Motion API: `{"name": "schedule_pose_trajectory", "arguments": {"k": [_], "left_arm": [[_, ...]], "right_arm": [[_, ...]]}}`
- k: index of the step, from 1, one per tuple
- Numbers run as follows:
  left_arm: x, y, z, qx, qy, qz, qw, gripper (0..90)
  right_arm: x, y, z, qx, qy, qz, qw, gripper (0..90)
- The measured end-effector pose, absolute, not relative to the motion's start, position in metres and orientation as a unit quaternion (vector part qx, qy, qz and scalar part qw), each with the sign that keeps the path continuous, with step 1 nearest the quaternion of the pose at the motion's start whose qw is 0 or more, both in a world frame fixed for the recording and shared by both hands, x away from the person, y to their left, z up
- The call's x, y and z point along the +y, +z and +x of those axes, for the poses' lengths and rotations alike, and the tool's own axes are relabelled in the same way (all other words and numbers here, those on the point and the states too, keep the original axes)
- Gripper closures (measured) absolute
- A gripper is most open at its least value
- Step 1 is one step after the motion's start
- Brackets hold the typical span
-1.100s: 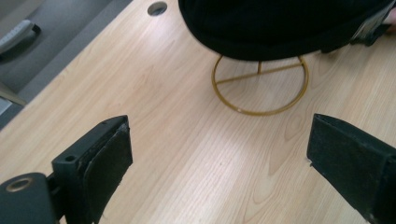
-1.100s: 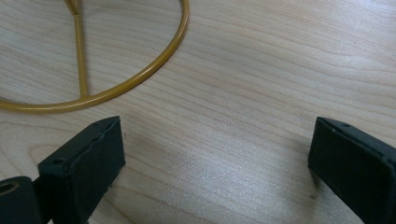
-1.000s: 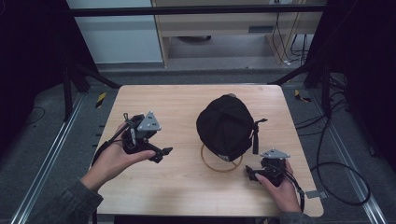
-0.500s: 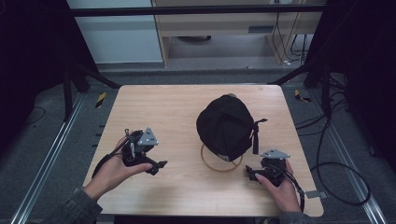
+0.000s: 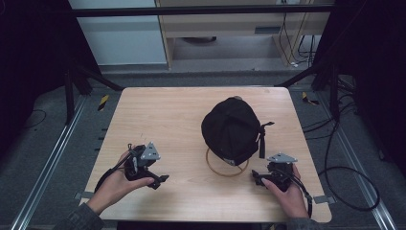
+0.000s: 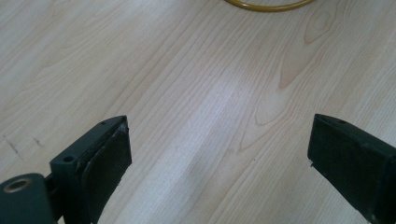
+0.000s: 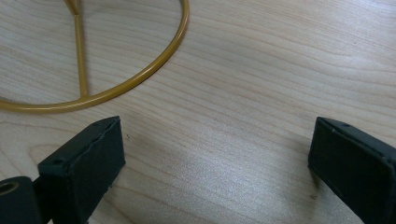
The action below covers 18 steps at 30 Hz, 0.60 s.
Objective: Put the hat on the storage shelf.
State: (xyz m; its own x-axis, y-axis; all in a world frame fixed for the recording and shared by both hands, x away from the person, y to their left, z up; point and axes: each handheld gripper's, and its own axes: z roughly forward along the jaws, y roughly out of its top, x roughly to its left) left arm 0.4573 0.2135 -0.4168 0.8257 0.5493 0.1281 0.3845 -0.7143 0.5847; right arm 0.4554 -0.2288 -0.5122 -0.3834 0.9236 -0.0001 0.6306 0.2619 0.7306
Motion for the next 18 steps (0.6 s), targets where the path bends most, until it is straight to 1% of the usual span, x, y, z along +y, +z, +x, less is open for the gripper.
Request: {"name": "schedule_pose_trajectory", "arguments": {"k": [10, 18], "left_arm": [[0.231, -0.435, 0.455, 0.278, 0.135, 0.908, 0.284, 5.8], [0.247, -0.447, 0.456, 0.297, 0.135, 0.901, 0.285, 5.7]], "right_arm": [[-0.229, -0.512, 0.455, 0.763, 0.331, 0.509, 0.221, 3.8], [-0.229, -0.512, 0.455, 0.763, 0.331, 0.509, 0.221, 3.8]]}}
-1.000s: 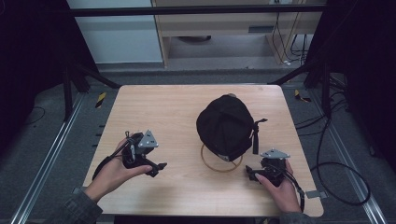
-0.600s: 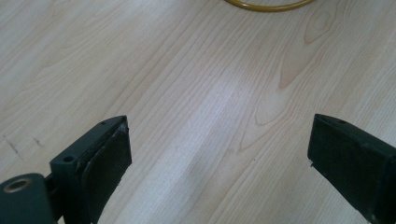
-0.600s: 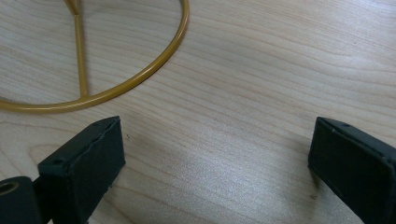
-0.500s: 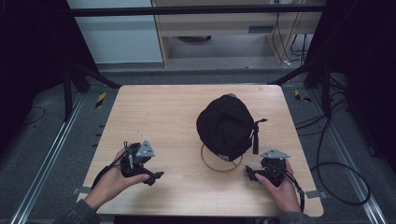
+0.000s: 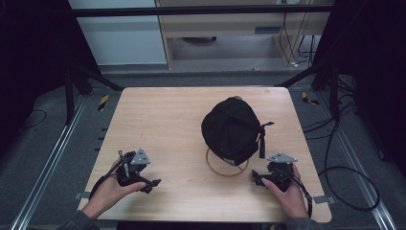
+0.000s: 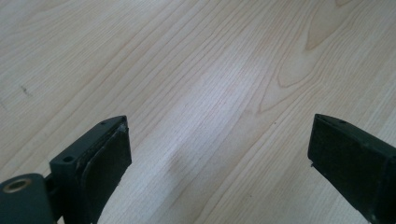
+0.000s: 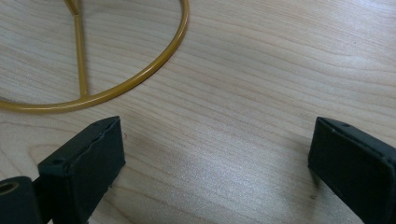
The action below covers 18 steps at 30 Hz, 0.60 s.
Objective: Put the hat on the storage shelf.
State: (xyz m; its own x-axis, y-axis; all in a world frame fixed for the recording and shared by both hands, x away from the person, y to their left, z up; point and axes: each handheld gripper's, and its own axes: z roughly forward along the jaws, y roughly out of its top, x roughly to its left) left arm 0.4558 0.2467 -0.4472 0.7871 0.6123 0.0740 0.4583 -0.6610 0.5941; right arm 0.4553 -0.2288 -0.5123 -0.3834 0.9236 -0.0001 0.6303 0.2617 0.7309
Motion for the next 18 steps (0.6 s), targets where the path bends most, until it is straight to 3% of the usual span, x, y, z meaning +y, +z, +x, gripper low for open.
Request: {"name": "schedule_pose_trajectory", "arguments": {"k": [18], "left_arm": [[0.288, -0.475, 0.462, 0.340, 0.145, 0.884, 0.286, 4.7]], "right_arm": [[-0.228, -0.512, 0.455, 0.762, 0.332, 0.511, 0.220, 3.8]]}}
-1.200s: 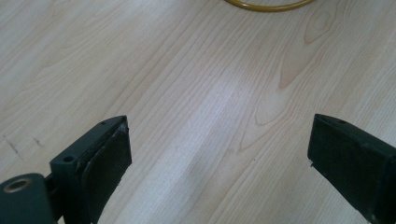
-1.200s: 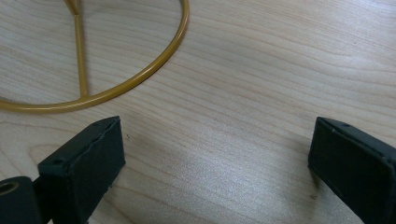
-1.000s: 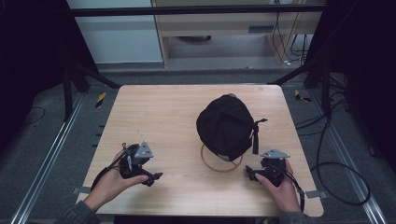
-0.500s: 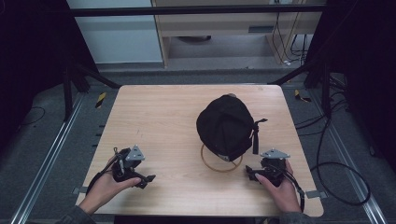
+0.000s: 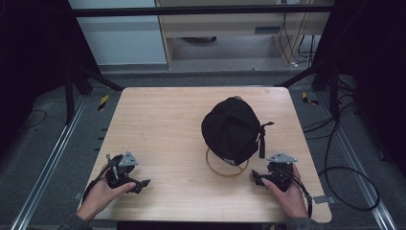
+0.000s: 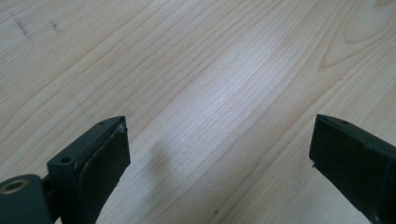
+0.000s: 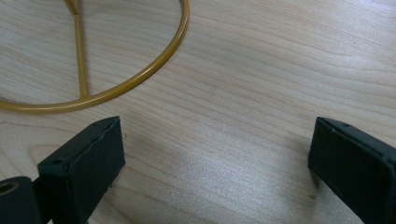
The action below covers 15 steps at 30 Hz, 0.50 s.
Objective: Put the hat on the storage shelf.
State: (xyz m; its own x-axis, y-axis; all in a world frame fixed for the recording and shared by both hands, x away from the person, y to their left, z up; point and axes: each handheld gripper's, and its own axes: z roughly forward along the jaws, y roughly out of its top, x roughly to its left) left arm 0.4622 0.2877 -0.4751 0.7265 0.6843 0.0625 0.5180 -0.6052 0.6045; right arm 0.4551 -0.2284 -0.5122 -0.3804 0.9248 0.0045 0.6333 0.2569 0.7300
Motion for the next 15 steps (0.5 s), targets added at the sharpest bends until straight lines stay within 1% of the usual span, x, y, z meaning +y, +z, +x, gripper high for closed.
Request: {"name": "schedule_pose_trajectory", "arguments": {"k": [11, 15], "left_arm": [[0.291, -0.491, 0.488, 0.348, 0.156, 0.874, 0.302, 4.0], [0.290, -0.498, 0.490, 0.349, 0.162, 0.871, 0.307, 3.9]], "right_arm": [[-0.228, -0.512, 0.455, 0.762, 0.331, 0.511, 0.222, 3.8], [-0.228, -0.512, 0.455, 0.762, 0.331, 0.511, 0.222, 3.8]]}}
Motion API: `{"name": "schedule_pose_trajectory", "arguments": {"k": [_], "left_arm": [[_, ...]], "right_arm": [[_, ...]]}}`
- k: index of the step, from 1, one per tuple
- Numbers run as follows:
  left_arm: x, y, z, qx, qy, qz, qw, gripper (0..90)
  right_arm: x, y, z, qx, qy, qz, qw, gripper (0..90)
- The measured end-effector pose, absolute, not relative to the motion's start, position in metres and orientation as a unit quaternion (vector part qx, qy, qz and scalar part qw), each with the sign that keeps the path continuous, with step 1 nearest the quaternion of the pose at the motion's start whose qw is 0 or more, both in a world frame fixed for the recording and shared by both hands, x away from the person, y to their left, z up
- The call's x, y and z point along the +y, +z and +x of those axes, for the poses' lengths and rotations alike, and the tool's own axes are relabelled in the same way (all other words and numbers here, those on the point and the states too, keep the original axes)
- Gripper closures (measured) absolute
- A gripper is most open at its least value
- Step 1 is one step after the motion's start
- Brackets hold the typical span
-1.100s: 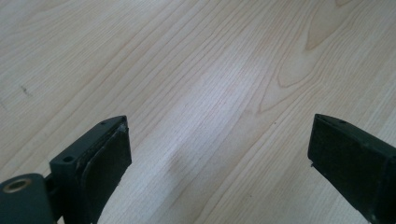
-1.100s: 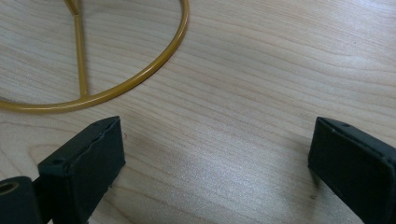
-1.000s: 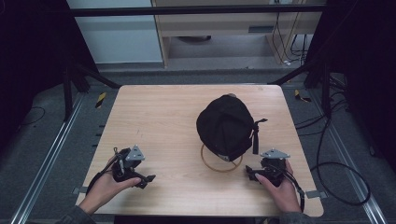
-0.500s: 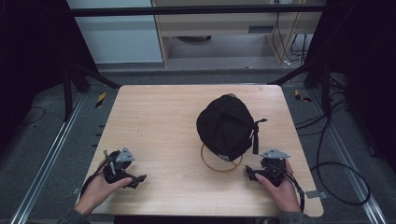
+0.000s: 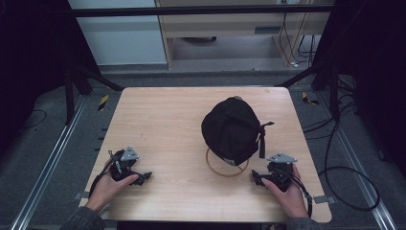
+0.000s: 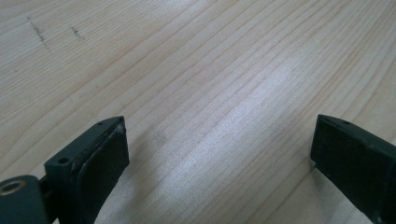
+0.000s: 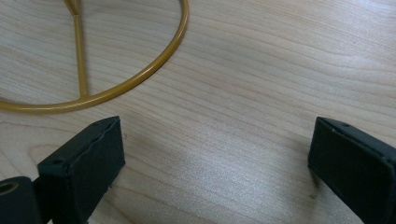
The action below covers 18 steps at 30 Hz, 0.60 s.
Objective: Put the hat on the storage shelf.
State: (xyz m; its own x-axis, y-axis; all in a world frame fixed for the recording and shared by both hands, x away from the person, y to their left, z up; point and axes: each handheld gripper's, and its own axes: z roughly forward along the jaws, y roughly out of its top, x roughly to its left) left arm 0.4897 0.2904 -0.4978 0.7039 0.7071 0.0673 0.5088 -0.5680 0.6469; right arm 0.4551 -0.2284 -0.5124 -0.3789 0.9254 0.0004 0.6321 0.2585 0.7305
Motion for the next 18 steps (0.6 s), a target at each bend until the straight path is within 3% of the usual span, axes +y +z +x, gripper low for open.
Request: {"name": "schedule_pose_trajectory", "arguments": {"k": [18], "left_arm": [[0.2925, -0.5083, 0.4892, 0.364, 0.161, 0.848, 0.349, 0.0]], "right_arm": [[-0.2283, -0.5124, 0.4550, 0.761, 0.330, 0.512, 0.221, 3.8]]}}
